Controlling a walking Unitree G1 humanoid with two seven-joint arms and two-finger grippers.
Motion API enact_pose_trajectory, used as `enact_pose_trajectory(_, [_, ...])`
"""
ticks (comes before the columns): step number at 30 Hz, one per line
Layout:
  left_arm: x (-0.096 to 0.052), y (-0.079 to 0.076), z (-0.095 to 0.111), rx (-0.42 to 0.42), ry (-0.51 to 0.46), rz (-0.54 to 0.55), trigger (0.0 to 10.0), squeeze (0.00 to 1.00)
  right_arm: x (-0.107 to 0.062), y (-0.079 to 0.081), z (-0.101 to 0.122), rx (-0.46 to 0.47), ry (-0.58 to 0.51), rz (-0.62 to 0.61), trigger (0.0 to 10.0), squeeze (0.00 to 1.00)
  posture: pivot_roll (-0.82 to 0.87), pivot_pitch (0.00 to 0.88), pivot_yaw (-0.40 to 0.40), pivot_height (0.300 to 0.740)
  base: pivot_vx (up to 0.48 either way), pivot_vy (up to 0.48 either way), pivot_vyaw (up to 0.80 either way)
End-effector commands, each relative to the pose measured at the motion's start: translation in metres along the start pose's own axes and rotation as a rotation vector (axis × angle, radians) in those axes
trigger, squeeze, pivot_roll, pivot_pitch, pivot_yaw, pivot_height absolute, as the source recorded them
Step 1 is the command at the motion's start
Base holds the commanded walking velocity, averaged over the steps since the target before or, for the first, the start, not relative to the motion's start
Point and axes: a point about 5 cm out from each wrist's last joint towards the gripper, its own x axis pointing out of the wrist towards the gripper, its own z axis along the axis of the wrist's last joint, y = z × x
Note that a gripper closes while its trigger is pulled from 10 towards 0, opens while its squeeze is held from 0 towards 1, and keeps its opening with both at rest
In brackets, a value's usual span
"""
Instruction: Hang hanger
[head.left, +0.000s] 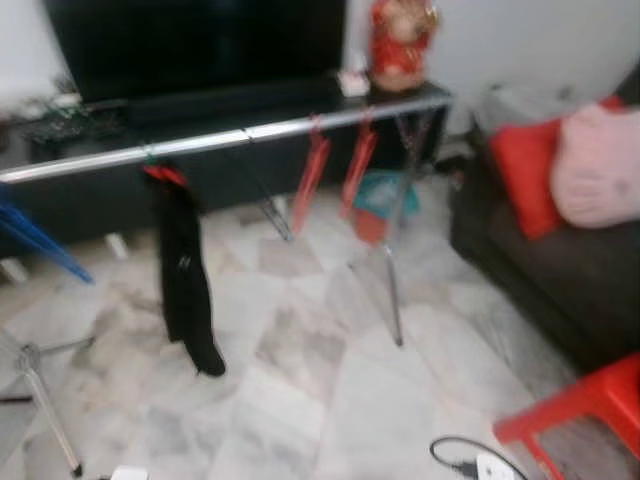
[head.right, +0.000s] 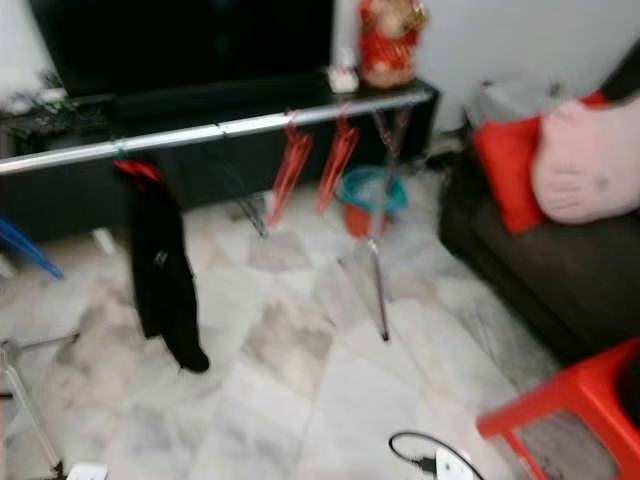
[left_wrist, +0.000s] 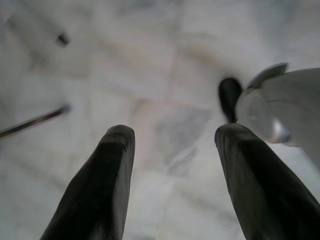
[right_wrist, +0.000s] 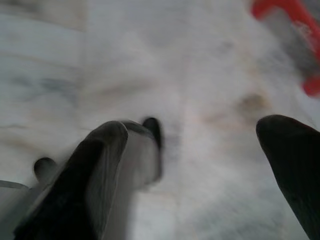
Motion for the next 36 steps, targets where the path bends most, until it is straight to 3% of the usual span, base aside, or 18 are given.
enact_pose_trajectory(1, [-0.0012, 0.0073, -0.0044, 0.005, 0.013, 0.016, 10.0, 0.0, 0.0009, 0.0042, 0.0021, 0.007, -0.005, 0.008, 10.0, 0.0, -0.03, 0.0, 0.006, 0.719, 0.0, 0.0, -0.6])
enact_pose_trajectory(36, [-0.001, 0.0068, -0.0032, -0.024, 0.015, 0.012, 10.0, 0.0, 0.0011, 0.0033, 0.0035, 0.028, -0.009, -0.002, 10.0, 0.0, -0.04, 0.0, 0.017, 0.719, 0.0, 0.0, -0.6])
